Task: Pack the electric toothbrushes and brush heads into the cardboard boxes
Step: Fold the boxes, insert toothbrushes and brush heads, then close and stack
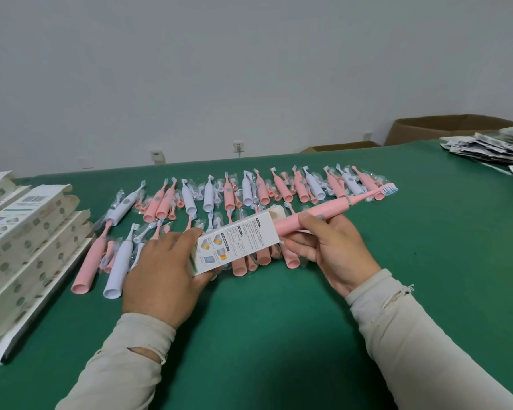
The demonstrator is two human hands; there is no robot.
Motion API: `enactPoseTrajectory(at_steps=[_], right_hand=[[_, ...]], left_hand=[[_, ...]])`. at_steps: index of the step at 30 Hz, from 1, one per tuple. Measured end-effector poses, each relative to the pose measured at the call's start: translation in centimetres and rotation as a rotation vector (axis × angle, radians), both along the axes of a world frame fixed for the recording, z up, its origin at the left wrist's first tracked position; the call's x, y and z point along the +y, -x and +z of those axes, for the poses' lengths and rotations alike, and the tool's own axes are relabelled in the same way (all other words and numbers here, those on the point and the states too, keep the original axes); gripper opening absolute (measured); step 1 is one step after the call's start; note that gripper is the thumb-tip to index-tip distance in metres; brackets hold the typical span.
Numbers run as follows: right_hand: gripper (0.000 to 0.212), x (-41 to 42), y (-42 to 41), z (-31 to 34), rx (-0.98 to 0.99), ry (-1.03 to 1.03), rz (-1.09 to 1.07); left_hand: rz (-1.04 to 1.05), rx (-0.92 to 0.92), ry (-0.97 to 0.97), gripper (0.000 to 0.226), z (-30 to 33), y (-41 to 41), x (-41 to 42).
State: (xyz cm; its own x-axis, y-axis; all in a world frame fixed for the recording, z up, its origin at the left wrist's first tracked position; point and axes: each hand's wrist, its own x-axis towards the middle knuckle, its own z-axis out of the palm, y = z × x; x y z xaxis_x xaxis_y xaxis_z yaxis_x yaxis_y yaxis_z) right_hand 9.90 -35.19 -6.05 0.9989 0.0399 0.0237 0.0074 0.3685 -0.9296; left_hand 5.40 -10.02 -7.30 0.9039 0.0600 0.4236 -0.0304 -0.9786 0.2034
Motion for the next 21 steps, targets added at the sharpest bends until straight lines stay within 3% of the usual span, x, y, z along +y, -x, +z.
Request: enactPoseTrajectory(at_steps=[5,8,10,15,17,21], right_hand=[[0.032,-0.4,0.0,-0.2,0.001,-0.034,0.119],[0.032,-0.4,0.0,-0.8,0.02,0.213,0.166],[0.028,-0.2,0.0,-0.9,0.032,0.262,0.169],[0.01,-1.1,-0.6,0.3,0.021,-0.077,-0.227],[0.013,-0.8,-0.4,0.1,-0.027,0.041,-0.235],[0.033,0.5,0.5,-0.8,-0.115,0.424,0.033]], left_hand=[[-0.02,-0.003,0.041,0.067,0.2,0.1,0.0],[-0.055,0.0,-0.001,0.068,0.0,0.1,0.1],[-0.058,0.019,-0.016,0.069,-0.1,0.1,-0.1],[-0.024,0.009,0.058,0.068,0.1,-0.1,0.0],[-0.039,0.007,0.04,0.068,0.0,0.0,-0.1],[-0.039,0.017,0.04,0.068,-0.1,0.1,-0.3]])
